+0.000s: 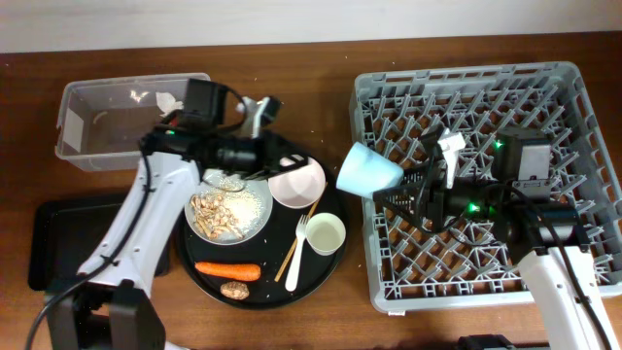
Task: Sort waste into correct bins and load items into the dishwasher rack
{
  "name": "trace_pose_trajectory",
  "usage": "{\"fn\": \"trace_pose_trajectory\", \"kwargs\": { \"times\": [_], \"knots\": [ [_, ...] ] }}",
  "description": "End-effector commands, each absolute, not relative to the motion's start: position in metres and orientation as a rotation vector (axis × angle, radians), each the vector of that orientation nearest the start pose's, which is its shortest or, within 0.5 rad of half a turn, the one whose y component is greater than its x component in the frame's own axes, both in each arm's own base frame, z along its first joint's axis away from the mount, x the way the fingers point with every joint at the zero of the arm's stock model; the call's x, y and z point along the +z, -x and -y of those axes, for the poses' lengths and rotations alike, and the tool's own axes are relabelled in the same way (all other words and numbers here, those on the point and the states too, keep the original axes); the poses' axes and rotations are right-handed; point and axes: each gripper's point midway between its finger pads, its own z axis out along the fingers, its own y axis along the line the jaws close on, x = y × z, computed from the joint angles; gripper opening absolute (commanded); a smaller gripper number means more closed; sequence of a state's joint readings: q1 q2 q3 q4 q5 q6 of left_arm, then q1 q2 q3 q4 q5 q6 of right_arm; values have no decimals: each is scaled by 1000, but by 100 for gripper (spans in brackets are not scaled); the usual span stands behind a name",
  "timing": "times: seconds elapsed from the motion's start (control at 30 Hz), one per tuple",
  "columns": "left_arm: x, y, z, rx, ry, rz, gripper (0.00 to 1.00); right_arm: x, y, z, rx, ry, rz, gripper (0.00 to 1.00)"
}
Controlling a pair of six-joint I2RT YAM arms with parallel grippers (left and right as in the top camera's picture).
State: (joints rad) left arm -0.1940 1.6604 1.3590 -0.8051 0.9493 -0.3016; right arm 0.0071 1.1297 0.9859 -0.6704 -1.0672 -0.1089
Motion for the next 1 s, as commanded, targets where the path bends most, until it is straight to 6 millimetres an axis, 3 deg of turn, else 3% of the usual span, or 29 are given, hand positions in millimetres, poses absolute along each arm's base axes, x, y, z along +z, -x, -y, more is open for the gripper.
{"fn": "trace_pose_trajectory", "kwargs": {
  "times": [0.0,0.03,0.1,0.2,0.37,0.5,0.6,0.77,0.97],
  "knots": [
    [163,-354,144,-944,-15,-2753,27,235,-282,-123,885,482,-2229,41],
    [149,-350,123,-773,47,-2825,27,227,-283,-113,803,441,-2289,42],
    [136,-344,100,-574,97,-2898,27,219,-283,-90,623,363,-2399,42],
    [129,-336,82,-418,127,-2949,27,220,-281,-42,317,130,-2532,42],
    [126,-331,75,-353,139,-2974,27,228,-270,26,150,-251,-2567,42],
    [125,-328,74,-351,142,-2988,27,225,-245,110,-13,-658,-2511,36],
    [125,-327,74,-352,143,-2992,26,214,-225,156,-47,-958,-2459,36],
    [125,-327,74,-352,143,-2992,26,181,-202,198,-89,-1290,-2458,37],
    [125,-327,74,-351,143,-2992,26,137,-203,204,-11,-1398,-2591,38]
  ]
}}
